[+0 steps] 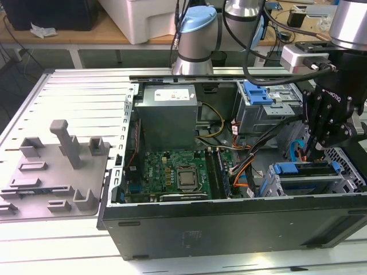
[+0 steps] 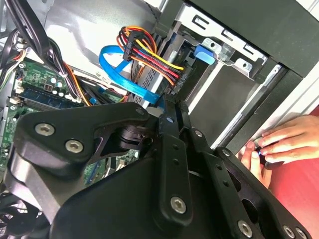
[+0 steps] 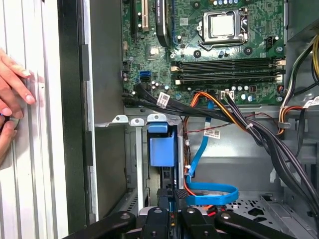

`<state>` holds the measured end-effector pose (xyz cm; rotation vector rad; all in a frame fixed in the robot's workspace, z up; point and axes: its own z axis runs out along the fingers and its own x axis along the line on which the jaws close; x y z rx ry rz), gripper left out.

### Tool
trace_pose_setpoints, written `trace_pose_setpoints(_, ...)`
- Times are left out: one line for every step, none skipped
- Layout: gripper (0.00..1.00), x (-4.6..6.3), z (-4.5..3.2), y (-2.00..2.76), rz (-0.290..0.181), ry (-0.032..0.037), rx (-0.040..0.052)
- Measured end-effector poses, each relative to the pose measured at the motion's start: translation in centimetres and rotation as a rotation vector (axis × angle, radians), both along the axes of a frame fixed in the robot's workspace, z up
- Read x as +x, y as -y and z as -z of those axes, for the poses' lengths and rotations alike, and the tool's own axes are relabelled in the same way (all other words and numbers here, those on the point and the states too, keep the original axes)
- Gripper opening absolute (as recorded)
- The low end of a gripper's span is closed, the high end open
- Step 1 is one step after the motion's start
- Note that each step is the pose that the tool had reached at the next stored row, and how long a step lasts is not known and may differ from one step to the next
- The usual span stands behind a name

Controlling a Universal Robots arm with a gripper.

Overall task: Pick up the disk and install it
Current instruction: 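Insert the second disk wire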

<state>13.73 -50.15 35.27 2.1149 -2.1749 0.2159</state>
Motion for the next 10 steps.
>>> trace_pose_setpoints(0.16,0.0,0.03,0.02,0.0,0.0,-0.0001)
trace_pose_setpoints(0.16,0.0,0.06,0.04,0.0,0.0,-0.0002)
trace_pose_setpoints(0.16,0.0,0.1,0.05,0.0,0.0,-0.0002)
trace_pose_setpoints(0.16,0.0,0.19,0.06,0.0,0.0,0.0)
trace_pose_setpoints(0.16,0.0,0.24,0.07,0.0,0.0,0.0)
trace_pose_setpoints(0.16,0.01,0.26,0.08,0.0,0.0,-0.0002)
trace_pose_setpoints(0.16,0.03,0.32,0.08,0.0,0.0,0.0001)
trace_pose_setpoints(0.16,0.05,0.34,0.08,0.0,0.0,0.0)
trace_pose_setpoints(0.16,0.05,0.36,0.08,0.0,0.0001,0.0)
trace_pose_setpoints(0.16,0.05,0.39,0.08,0.0,0.0,0.0001)
